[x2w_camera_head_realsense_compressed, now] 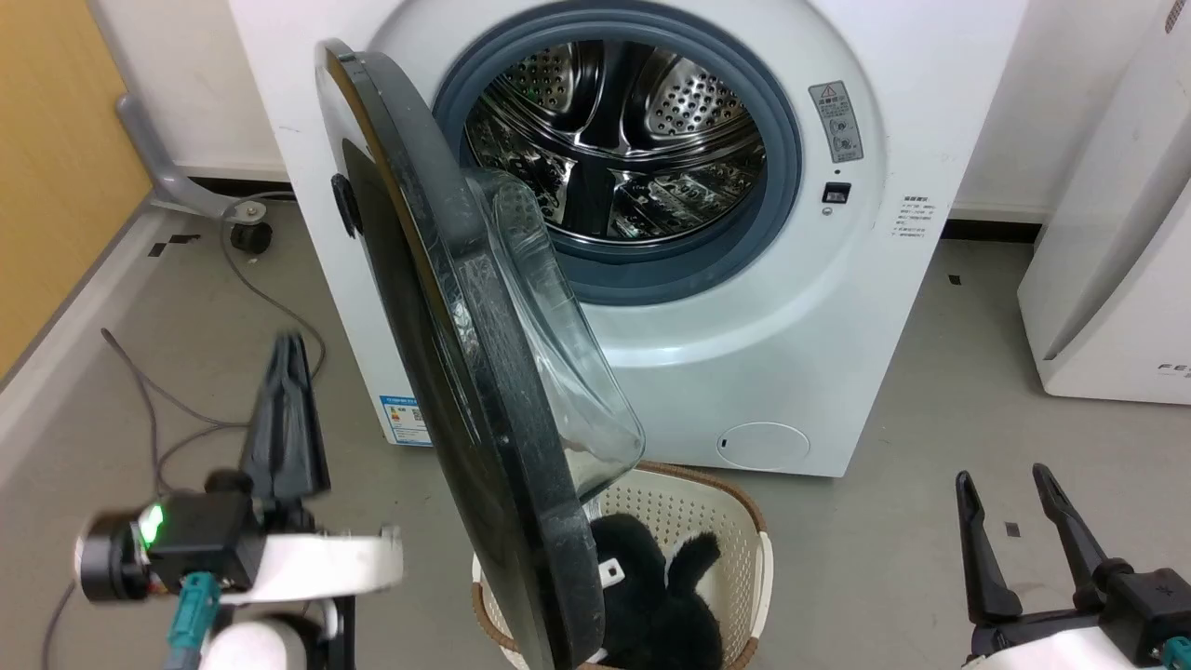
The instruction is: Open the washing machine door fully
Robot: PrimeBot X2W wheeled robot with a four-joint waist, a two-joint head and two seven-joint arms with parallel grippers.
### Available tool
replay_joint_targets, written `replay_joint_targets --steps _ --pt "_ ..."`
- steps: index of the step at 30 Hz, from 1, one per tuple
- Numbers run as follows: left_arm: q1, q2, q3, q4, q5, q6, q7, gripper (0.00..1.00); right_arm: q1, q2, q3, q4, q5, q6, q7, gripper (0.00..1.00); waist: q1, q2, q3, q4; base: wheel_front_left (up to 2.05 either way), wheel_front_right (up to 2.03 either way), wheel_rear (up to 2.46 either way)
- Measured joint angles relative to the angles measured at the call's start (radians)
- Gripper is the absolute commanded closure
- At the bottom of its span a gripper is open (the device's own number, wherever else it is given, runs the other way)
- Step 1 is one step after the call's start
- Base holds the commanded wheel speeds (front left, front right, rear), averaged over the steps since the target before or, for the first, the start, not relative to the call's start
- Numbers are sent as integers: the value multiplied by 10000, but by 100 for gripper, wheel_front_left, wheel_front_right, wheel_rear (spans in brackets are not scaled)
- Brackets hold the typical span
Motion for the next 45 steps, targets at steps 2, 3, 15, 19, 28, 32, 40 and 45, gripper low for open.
replay_joint_targets --steps 2,3,15,19,28,32,40,45 --pt "-207 8 -121 -449 98 -86 -2 100 5 0 10 -6 -6 0 0 0 0 0 2 -8 0 0 0" --pt "-296 15 -234 -675 134 -155 -2 100 11 0 15 -4 -8 0 0 0 0 0 4 -10 0 0 0" --pt "-1224 -8 -2380 -2297 374 -947 -12 100 20 2 17 -119 -25 0 0 0 0 0 130 -49 0 0 0" --pt "-1226 -10 -3352 -2406 380 -1129 -12 100 20 2 12 -153 -21 0 0 0 0 0 155 -54 0 0 0" --pt "-1163 -21 -5283 -2098 190 -1292 -12 100 21 4 6 -151 -8 0 0 0 0 0 160 4 0 0 0" --pt "-980 -21 -6025 -1877 33 -1300 -12 100 20 4 4 -151 6 0 0 0 0 0 171 65 0 0 0" --pt "-379 -23 -6788 -1264 -79 -1285 -12 100 20 4 0 -144 81 0 0 0 0 0 201 172 0 0 0" --pt "11 -6 -6916 -805 -77 -1208 -12 100 20 4 8 -128 84 0 0 0 0 0 234 246 0 0 0"
